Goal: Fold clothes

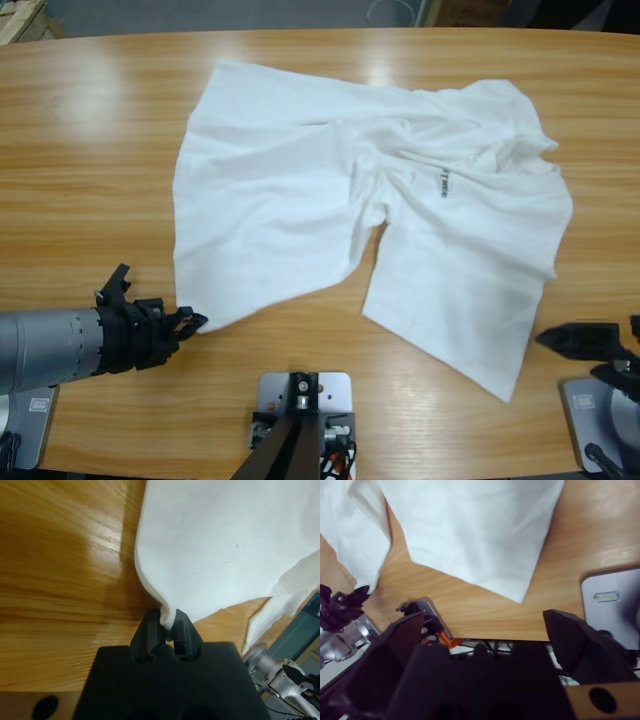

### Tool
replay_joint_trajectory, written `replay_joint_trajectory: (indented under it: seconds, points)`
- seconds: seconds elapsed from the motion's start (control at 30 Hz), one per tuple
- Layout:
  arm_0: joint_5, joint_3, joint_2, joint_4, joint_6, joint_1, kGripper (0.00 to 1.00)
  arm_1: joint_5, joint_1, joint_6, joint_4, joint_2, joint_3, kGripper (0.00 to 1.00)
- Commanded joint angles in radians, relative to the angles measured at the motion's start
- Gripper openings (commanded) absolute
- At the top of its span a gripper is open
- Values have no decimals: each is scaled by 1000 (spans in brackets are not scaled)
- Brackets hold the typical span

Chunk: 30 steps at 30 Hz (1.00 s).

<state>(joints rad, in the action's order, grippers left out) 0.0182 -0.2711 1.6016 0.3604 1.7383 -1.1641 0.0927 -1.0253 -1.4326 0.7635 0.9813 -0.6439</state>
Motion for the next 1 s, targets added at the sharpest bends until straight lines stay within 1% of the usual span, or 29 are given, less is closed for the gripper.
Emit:
replay_joint_trajectory:
  seconds: [0.03,0.1,0.2,0.27,0.3,0.33,0.47,0.67,0.9,1.0]
  points:
    - [-4,39,-37,-64,-9,-14,0,-77,-209,-188,-116,145,38,996]
    - [-2,41,-41,-67,-11,-14,0,-80,-213,-226,-131,162,66,996]
    - [0,39,-35,-67,-9,-14,0,-80,-253,-304,-195,198,131,996]
    - [-1,42,-35,-67,-11,-14,0,-85,-256,-320,-200,194,170,985]
    - [-2,44,-35,-67,-11,-14,0,-86,-256,-326,-211,190,188,902]
    - [-3,43,-35,-67,-11,-14,0,-87,-256,-328,-224,193,197,861]
    - [-4,38,-26,-66,-16,-14,0,-91,-256,-339,-239,199,206,862]
    - [-18,39,-30,-69,-17,-14,0,-84,-257,-386,-312,232,254,862]
    - [-15,35,-22,-69,-13,-14,0,-75,-264,-391,-459,314,320,857]
    - [-14,40,-22,-69,-11,-14,0,-73,-280,-396,-501,348,325,822]
